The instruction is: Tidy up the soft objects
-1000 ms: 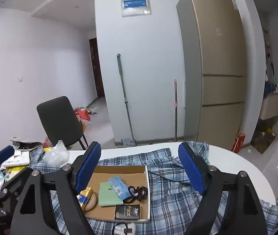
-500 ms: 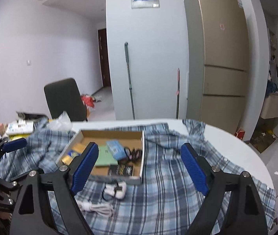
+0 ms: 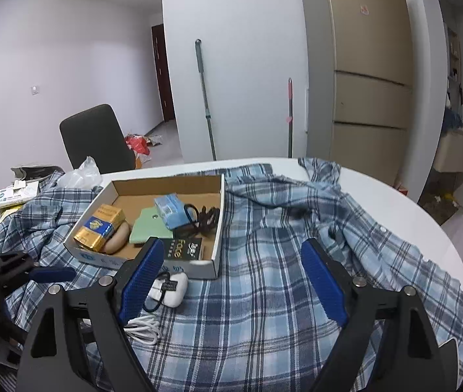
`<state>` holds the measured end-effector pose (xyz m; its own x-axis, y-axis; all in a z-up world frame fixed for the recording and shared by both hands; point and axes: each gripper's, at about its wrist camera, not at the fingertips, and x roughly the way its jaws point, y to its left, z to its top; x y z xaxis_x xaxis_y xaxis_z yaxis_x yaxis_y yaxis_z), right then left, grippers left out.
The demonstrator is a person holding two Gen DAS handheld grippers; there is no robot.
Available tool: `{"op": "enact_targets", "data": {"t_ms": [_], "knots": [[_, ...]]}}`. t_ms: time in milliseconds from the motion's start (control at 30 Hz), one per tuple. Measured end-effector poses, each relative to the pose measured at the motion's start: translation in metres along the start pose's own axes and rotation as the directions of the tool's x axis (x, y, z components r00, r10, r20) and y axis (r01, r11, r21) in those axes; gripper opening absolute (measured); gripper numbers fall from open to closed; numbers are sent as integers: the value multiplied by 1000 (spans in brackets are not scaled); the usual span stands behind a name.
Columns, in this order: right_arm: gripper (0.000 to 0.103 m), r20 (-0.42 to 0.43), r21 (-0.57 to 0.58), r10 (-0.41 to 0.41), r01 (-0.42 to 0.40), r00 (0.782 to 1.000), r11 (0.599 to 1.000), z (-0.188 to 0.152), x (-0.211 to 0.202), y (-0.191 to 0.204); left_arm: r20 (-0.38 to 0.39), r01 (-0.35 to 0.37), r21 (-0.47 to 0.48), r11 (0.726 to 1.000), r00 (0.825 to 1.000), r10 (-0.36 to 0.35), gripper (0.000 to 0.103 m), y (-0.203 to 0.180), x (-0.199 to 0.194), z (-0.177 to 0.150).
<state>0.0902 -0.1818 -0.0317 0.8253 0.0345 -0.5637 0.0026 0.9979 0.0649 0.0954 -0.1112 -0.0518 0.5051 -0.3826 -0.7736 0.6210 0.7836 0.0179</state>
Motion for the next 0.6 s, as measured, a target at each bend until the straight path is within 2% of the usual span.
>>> {"op": "enact_targets", "data": {"t_ms": [200, 267, 333, 467, 600], "knots": [[85, -14, -3, -3, 3, 1000, 1000, -3, 4, -1, -114, 47, 29, 998, 993, -44, 64, -11, 36, 6], [85, -14, 1, -5, 5, 1000, 1000, -3, 3, -3, -143, 55, 18, 998, 988, -52, 47, -10, 43, 5], [85, -17, 4, -2, 2, 1000, 1000, -2, 4, -5, -161, 66, 1, 998, 985, -65, 36, -7, 48, 3], [85, -22, 12, -6, 7, 1000, 1000, -2, 6, -8, -135, 75, -11, 997, 988, -76, 23, -4, 44, 3], [85, -25, 19, -26, 26, 999, 999, -2, 8, -10, -17, 41, -21, 999, 999, -41, 23, -3, 15, 7]]}}
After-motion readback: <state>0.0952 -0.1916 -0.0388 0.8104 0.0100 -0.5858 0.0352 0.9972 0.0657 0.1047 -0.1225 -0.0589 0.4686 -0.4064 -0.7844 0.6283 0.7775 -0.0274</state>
